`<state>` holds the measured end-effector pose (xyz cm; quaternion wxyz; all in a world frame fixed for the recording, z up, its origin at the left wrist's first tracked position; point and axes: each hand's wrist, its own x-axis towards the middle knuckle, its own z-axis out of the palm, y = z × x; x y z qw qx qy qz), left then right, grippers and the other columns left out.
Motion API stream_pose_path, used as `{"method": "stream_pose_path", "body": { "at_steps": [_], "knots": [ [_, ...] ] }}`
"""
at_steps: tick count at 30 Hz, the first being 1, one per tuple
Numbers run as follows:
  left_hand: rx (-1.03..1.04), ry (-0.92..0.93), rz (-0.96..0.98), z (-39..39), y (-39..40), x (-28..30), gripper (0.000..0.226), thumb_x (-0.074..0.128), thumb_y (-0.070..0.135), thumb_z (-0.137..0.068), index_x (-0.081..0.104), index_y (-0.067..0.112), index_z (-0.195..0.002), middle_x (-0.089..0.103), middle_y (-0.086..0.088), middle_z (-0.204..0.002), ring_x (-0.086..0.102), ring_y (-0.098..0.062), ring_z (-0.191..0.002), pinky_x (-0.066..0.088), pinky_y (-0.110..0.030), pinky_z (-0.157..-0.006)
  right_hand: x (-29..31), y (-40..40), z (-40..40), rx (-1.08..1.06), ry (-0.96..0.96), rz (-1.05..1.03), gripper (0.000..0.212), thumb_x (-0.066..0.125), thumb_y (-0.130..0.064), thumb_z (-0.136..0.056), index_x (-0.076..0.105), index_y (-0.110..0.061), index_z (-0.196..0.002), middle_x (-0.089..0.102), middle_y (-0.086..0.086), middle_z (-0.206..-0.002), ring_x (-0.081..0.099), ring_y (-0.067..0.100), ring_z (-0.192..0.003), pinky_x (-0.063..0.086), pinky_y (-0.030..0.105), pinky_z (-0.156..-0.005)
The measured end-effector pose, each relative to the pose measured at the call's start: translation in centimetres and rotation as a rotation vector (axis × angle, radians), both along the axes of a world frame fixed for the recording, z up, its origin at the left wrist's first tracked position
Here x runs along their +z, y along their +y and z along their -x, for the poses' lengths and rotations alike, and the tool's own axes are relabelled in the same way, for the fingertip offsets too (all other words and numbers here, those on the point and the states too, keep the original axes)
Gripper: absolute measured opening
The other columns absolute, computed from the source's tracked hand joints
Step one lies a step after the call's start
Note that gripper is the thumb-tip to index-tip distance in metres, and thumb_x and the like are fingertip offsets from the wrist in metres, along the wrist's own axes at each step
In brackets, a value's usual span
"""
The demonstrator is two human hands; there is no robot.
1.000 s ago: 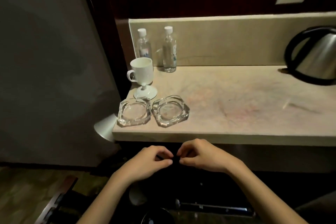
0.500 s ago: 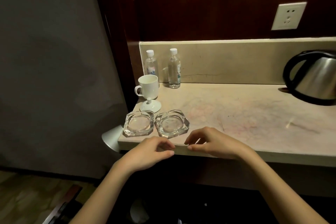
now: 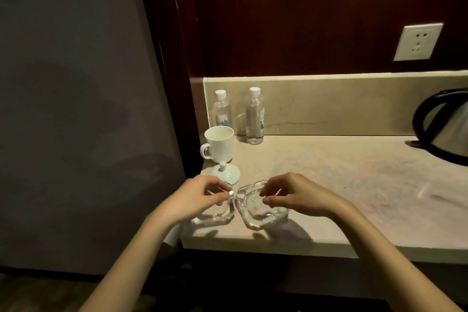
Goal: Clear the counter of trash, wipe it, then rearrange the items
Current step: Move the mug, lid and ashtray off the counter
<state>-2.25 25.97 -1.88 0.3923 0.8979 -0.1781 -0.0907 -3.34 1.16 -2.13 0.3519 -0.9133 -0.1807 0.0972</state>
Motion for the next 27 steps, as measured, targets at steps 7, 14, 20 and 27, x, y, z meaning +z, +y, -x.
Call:
{"method": "stream_pose_path", "body": {
  "at_steps": [7,14,20,27],
  "knots": [
    [0.171,-0.069,0.1,-6.7,4.0,0.0,0.011,0.064,0.016,-0.089,0.069,0.017,-0.099,0.074,-0.003,-0.092,0.069,-0.013,-0.088,0.052,-0.022,-0.075,-0.4,3.5,-4.2,-0.127,-0.059,-0.017,0.017,0.066,-0.024,-0.089,0.071,-0.015,-0.102,0.073,-0.002,-0.096,0.068,0.011,-0.087,0.054,0.033,-0.084],
    [0.283,-0.085,0.104,-12.4,4.3,-2.2,0.012,0.065,0.022,-0.088,0.061,0.025,-0.1,0.07,0.003,-0.095,0.069,-0.012,-0.084,0.055,-0.036,-0.082,-1.1,6.3,-6.7,-0.244,-0.11,0.002,0.022,0.065,-0.029,-0.088,0.068,-0.016,-0.106,0.07,-0.001,-0.101,0.063,0.011,-0.083,0.05,0.026,-0.077],
    [0.362,-0.076,0.23,-14.4,2.8,-4.2,0.011,0.063,0.025,-0.091,0.063,0.016,-0.097,0.07,-0.001,-0.091,0.07,-0.019,-0.081,0.059,-0.038,-0.074,-1.8,8.9,-9.7,-0.28,-0.169,0.129,0.036,0.066,-0.036,-0.087,0.061,-0.017,-0.117,0.07,0.005,-0.105,0.061,0.021,-0.099,0.043,0.032,-0.081],
    [0.328,-0.085,0.32,-14.2,2.0,-4.9,0.024,0.051,0.02,-0.097,0.061,0.019,-0.076,0.064,0.0,-0.075,0.065,-0.015,-0.07,0.053,-0.029,-0.071,-3.8,10.6,-12.8,-0.217,-0.196,0.243,0.026,0.068,-0.03,-0.085,0.066,-0.013,-0.103,0.07,0.011,-0.101,0.064,0.028,-0.092,0.052,0.038,-0.08]
  ]
}}
